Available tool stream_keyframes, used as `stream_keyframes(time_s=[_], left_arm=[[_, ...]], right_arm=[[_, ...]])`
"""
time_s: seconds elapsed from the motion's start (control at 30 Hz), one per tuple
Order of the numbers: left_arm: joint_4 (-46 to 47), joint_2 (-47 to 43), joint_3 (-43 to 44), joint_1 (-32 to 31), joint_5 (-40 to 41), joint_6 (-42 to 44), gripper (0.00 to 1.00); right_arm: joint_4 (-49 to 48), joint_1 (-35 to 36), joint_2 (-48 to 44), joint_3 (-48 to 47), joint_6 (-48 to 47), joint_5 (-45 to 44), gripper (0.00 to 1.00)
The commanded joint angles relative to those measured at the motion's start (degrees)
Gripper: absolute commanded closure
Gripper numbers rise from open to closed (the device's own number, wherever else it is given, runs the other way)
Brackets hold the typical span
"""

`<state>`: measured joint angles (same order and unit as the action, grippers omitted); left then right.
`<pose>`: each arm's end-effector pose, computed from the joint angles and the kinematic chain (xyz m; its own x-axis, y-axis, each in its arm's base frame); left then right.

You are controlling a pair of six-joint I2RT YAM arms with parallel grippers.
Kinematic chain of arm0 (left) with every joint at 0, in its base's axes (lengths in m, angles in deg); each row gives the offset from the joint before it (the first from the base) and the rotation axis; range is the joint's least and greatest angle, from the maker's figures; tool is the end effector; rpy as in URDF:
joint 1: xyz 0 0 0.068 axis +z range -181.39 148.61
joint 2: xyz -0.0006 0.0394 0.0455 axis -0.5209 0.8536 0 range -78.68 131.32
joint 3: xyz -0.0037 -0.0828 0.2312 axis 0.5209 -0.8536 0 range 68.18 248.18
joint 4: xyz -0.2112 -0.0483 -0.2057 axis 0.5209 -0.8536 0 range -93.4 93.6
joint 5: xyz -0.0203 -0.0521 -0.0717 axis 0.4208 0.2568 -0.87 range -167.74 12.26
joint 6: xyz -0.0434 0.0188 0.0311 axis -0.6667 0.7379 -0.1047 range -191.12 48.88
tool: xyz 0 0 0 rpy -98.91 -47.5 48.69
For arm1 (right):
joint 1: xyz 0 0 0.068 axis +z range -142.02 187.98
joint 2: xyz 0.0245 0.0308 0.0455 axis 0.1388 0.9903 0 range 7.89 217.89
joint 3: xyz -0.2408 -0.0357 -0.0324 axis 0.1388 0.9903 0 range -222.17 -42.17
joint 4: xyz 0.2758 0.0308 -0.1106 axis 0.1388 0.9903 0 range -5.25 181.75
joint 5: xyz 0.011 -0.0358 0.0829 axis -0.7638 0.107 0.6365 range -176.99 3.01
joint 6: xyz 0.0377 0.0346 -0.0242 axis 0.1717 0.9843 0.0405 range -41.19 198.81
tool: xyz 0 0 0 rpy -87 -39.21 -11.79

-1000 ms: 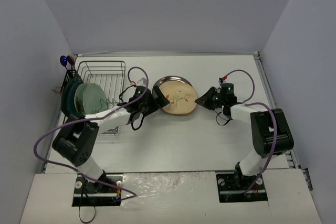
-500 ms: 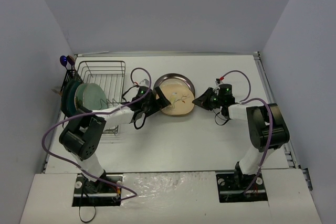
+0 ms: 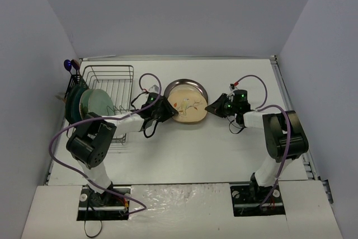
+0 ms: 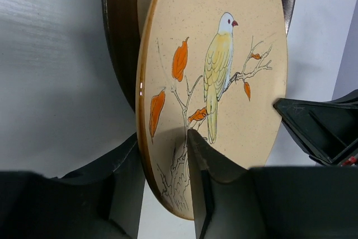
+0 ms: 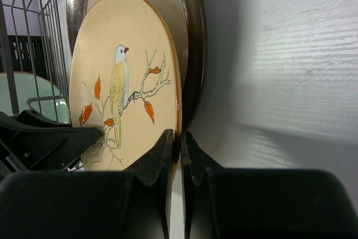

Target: Load the plates into the dish rack

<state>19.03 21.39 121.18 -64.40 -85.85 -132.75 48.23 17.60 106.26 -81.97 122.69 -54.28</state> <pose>0.3284 -0.2199 0.1188 -0.7722 -0.5370 -0.3395 -0.0829 0.6149 -0.7842 0.3447 0.0801 0.0951 -0.7066 0.4717 -0.5275 -0.2008 0.5812 0.7886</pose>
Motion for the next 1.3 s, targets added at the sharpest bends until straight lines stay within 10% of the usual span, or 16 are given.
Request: stream_keyframes(time_s=[0.0,0.83,1.27], left_arm=[[6.06,-2.67,2.63,-0.36,-1.22,-1.22,0.75],[10.47,-15.01,-2.24,0.66,-1.78,0.63,1.00],[2.75,-30.63,0.92,1.96,1.80,7.74,1.00]], right_arm=[[1.30,0.31,-1.05,-1.31,-3.07,1.62,1.00],[7.67,3.47,-10.01,-6.02,-5.75,2.04,0.99],[13.16,3.31,-20.93,-7.66,-5.60,1.03,0.40]])
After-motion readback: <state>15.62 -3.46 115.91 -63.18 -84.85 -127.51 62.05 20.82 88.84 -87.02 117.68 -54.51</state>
